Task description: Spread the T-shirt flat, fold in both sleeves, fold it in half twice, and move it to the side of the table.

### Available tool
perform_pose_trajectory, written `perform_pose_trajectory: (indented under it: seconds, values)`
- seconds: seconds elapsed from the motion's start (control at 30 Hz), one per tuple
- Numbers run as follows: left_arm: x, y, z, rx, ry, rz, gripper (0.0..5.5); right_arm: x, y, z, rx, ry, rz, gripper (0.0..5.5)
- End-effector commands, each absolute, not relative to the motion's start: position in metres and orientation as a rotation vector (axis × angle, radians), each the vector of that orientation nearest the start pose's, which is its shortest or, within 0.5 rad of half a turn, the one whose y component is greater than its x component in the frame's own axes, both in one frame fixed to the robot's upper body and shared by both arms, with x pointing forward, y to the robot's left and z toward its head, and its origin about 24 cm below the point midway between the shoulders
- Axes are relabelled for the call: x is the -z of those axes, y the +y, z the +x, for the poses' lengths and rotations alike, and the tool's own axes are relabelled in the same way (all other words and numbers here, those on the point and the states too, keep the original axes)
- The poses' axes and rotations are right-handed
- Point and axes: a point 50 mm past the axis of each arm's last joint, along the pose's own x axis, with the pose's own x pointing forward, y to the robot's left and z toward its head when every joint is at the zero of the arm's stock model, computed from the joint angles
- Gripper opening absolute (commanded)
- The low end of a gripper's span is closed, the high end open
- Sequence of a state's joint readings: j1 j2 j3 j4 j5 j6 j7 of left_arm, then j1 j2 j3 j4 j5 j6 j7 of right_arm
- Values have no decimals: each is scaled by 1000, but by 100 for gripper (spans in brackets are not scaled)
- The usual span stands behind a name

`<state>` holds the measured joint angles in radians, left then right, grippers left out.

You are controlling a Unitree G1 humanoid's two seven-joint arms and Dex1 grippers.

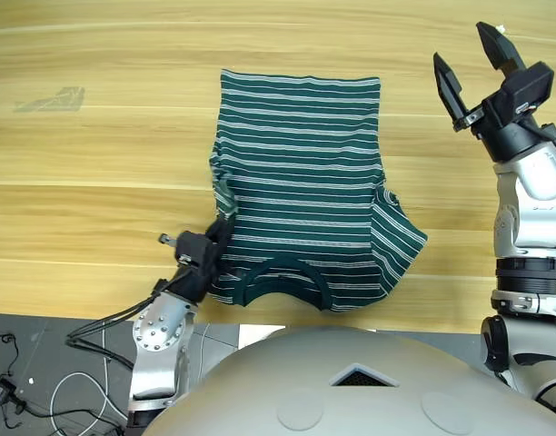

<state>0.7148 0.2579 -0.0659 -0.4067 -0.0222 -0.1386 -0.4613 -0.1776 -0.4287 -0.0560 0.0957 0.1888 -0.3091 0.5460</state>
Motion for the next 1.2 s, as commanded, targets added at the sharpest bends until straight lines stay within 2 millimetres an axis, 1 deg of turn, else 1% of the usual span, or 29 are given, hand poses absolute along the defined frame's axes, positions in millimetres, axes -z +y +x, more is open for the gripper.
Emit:
perform_pose_trajectory:
  seconds: [0.03,0.1,0.23,0.33,0.37,0.5,0.6,0.67,0.73,0.8,0.87,0.9,0.97,1.0,1.07,1.13,1.2]
  values:
    - [-17,164,97,562,247,258,1,-111,-203,275,-524,-336,-344,287]
    - [-11,165,97,564,277,299,1,-109,-203,275,-523,-333,-340,287]
    - [7,176,101,486,383,394,1,-107,-203,274,-520,-329,-335,287]
    - [7,177,103,457,383,408,1,-105,-203,272,-516,-324,-332,287]
    - [2,174,104,463,353,418,32,-105,-203,272,-518,-322,-331,287]
    - [-33,150,100,616,169,421,96,-100,-202,270,-545,-289,-297,287]
    - [-52,138,89,765,110,377,152,-95,-201,269,-568,-260,-265,287]
    - [-62,135,81,866,100,341,192,-91,-200,267,-594,-227,-234,287]
    - [-72,143,87,853,83,331,210,-87,-199,262,-631,-185,-182,287]
    - [-78,157,98,794,74,403,210,-82,-201,253,-684,-137,-101,287]
    - [-90,175,113,660,27,447,210,-76,-205,234,-770,-45,43,287]
    - [-96,186,122,552,-3,444,210,-73,-208,225,-802,3,110,287]
    - [-109,216,141,247,-64,393,210,-66,-218,210,-822,97,213,287]
    - [-115,227,145,136,-106,400,210,-62,-225,201,-822,141,242,287]
    - [-124,233,145,56,-161,378,210,-50,-243,185,-789,256,268,287]
    - [-123,242,148,-12,-162,371,210,-40,-255,171,-769,361,269,287]
    - [-123,250,148,-71,-163,411,210,-35,-260,161,-782,428,248,287]
